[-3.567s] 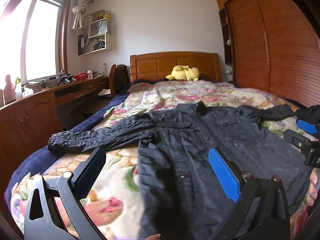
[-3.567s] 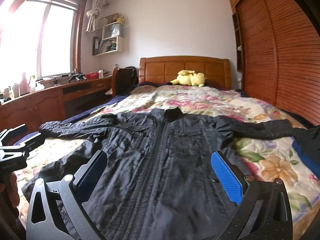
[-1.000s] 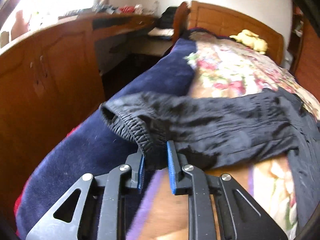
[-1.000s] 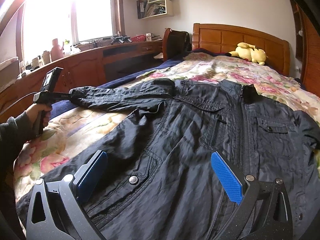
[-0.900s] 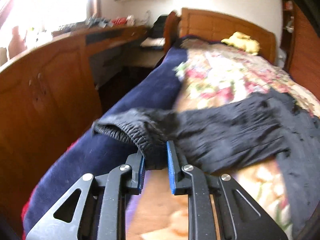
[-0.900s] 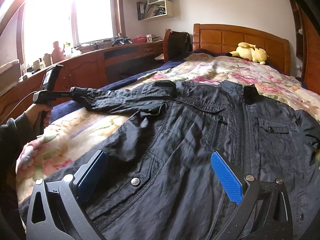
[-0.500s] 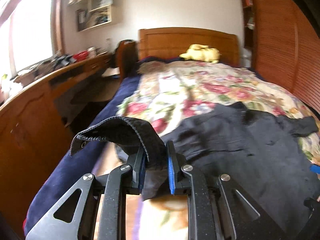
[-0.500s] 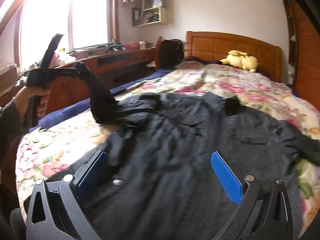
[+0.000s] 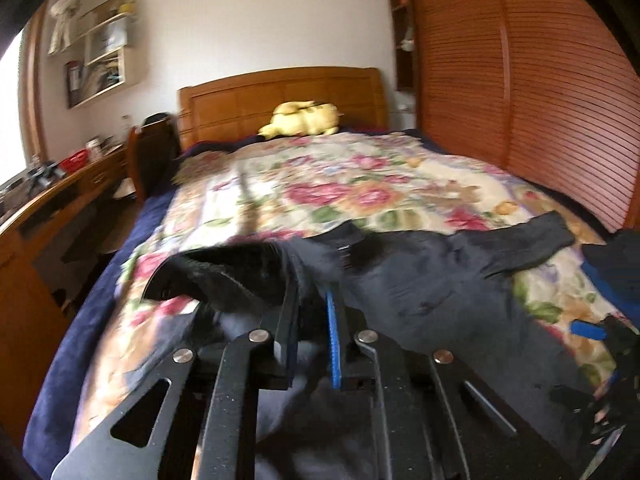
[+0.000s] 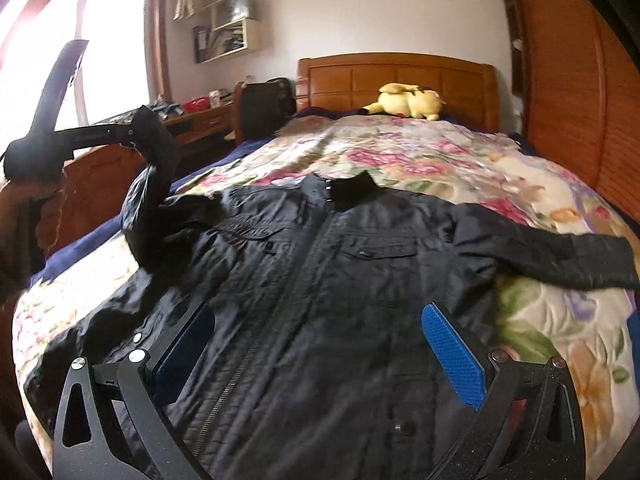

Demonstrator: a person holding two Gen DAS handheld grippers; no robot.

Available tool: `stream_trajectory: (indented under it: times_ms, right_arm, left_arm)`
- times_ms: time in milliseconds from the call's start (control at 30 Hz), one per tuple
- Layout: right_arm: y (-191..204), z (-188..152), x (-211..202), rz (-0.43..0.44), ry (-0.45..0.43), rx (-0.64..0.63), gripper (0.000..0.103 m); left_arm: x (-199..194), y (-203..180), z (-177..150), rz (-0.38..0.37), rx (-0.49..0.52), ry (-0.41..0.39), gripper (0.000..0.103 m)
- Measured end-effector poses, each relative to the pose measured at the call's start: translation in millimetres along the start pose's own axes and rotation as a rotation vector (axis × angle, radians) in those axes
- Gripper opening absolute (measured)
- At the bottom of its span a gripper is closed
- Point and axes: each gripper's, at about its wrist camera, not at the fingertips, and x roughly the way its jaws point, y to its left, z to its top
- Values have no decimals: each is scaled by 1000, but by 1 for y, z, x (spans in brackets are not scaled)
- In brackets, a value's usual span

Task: Fold large clothes
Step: 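Lift the sleeve with the left tool and lay it across the jacket front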

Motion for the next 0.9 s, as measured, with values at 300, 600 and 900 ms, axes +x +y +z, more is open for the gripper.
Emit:
stream_trajectory:
  times_ms: [300, 600, 900]
  right_arm:
    - [-10, -2, -1, 10, -14, 40, 103]
    - [-19, -5, 4, 10, 1, 32, 99]
    - [-12, -4, 11, 36, -3, 12, 90]
  left_arm:
    - [-15, -59, -1, -63, 79, -11, 9]
    - [-26, -32, -50, -33, -25, 7, 40]
    - [-37, -18, -101, -1, -86, -25, 53]
